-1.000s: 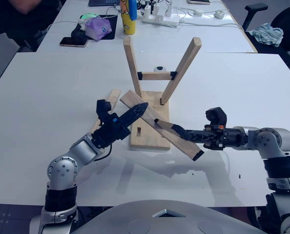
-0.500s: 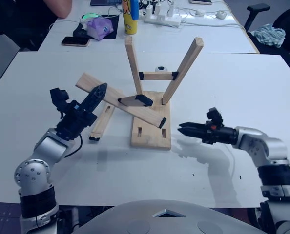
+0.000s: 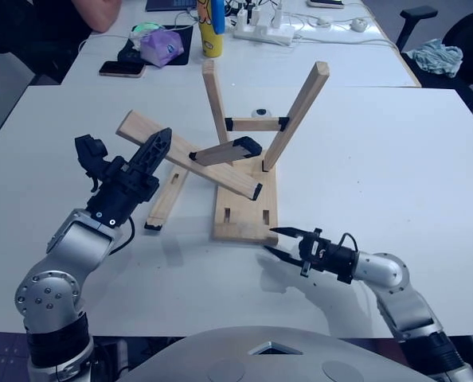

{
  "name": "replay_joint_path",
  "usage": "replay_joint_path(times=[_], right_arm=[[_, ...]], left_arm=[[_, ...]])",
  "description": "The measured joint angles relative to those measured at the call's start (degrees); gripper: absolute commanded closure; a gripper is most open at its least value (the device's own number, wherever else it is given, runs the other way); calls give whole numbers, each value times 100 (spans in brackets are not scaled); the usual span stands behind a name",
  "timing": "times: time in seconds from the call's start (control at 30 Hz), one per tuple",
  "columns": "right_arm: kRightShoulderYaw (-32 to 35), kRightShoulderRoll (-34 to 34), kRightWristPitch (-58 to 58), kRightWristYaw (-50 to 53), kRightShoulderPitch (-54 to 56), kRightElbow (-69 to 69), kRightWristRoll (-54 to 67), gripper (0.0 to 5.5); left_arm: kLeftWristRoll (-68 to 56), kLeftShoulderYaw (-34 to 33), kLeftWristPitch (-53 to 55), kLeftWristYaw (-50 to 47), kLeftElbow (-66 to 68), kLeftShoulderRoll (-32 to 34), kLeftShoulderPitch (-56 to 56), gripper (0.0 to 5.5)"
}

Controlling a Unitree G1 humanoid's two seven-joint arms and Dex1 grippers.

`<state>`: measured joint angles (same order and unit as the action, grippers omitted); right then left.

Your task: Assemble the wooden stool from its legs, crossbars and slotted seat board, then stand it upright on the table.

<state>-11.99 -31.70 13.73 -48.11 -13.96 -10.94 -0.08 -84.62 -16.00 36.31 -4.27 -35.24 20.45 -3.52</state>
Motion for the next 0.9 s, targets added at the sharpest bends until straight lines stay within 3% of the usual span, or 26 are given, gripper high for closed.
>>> replay_joint_path(times=[0.37,0.63,0.9], right_arm=[[-448,392,461,1017,641,913,-1054,354],[-594,777,-21,1612,930,1062,-1354,354],[-613,800,-357,1710,1141,1104,-1352,354]], left_arm=[[313,158,-114,181,158,-3,-17,446],[1349,130,-551,83,289,-88,331,446],[1708,240,-159,-339,304,-25,353,446]])
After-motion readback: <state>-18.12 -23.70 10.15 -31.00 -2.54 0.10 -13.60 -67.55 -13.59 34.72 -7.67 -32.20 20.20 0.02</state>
